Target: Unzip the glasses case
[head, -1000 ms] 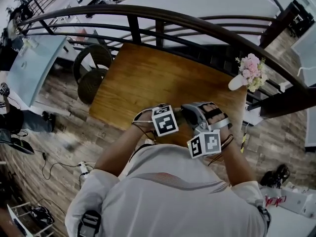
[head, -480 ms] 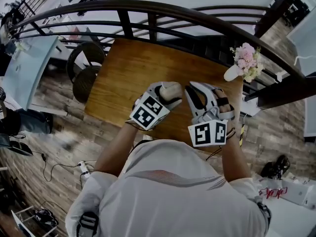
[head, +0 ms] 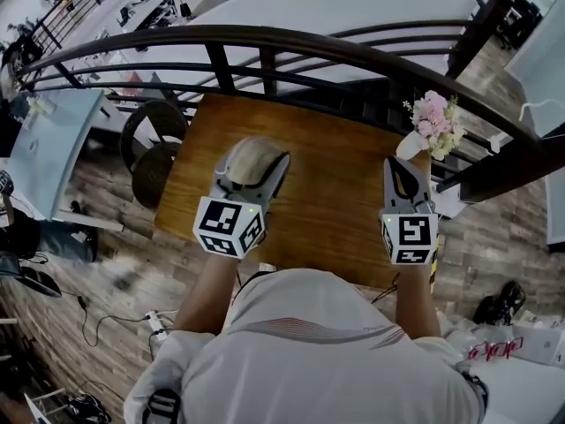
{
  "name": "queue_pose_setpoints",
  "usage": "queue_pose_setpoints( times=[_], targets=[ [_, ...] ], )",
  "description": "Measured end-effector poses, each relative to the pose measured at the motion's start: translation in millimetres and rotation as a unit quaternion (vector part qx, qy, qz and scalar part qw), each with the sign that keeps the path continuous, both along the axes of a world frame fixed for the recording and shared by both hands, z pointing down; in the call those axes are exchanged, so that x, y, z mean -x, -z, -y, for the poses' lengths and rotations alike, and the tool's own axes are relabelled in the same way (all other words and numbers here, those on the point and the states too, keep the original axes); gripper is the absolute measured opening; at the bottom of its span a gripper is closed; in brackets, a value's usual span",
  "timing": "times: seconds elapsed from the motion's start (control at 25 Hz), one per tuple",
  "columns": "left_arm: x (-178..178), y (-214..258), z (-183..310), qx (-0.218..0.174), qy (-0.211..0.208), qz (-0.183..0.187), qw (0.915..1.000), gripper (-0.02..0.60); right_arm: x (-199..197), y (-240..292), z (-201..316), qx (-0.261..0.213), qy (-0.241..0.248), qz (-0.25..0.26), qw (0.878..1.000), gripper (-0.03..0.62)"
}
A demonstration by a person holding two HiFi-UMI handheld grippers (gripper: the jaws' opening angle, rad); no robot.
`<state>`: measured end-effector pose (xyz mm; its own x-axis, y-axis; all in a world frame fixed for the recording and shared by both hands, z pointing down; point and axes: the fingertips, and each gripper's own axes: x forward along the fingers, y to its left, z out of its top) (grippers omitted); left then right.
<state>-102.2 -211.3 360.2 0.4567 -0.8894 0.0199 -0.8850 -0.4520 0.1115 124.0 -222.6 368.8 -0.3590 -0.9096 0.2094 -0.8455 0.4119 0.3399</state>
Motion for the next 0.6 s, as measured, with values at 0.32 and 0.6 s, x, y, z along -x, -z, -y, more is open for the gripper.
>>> queue_pose_setpoints(
  times=[0.32, 0.6],
  targets=[
    [16.1, -6.6, -6.4, 0.005, 0.027, 0.014, 0.9995, 0.291, -24.6, -2.0, -0.3, 0.008, -0.029, 0.064, 0.997, 0.051],
    [7.7, -11.6, -12.0, 0.013, 0.013, 0.017, 0.9997, 0.291, -19.8, -9.6, -5.4, 0.017, -0.021, 0.069, 0.997, 0.051]
  ],
)
